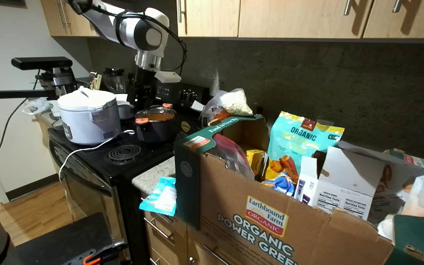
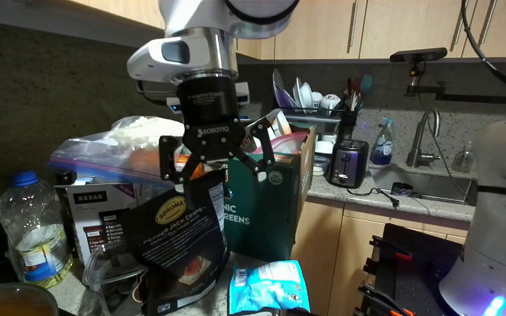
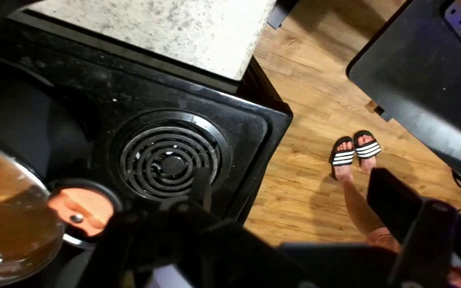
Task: Take out two products out of the box and put them on the counter
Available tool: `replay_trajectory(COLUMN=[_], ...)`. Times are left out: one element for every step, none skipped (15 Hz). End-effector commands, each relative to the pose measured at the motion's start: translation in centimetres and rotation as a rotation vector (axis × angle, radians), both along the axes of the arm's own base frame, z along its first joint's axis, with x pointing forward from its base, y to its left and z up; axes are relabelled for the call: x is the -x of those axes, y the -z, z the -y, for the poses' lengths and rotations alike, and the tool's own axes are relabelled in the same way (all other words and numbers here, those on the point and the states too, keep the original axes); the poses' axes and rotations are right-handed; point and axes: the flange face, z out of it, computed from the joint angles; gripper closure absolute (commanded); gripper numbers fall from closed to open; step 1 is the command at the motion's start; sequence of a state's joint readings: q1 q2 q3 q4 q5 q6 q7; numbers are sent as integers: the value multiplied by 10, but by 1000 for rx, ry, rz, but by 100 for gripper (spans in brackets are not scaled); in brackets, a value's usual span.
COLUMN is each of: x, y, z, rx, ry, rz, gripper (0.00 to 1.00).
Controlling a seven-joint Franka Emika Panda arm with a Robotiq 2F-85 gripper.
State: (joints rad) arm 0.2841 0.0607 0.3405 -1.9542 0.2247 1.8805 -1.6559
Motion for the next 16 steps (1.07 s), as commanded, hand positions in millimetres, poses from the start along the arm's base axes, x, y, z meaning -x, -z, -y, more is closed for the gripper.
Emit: replay_trajectory(x=[40, 47, 54, 60, 67, 72, 78, 84, 89, 94, 99, 104, 110, 116, 123, 129], y=[14, 19, 24, 29, 34, 42, 49, 54, 60, 65, 70, 74, 80, 85, 90, 95], z=[26, 32, 39, 45, 51, 58, 65, 72, 80, 87, 94, 97, 102, 105, 109, 114], rx=[12, 15, 14, 12, 5, 6, 25, 26, 29, 36, 38, 39, 38, 39, 36, 38], ry=[21, 28, 40, 50, 59, 68, 68, 71, 77, 84, 89, 98, 106, 110, 114, 129], rz=[15, 16, 20, 22, 24, 29, 37, 45, 60, 81, 94, 102, 105, 108, 118, 146], gripper=[0, 0, 0, 0, 0, 0, 0, 0, 0, 0, 0, 0, 0, 0, 0, 0])
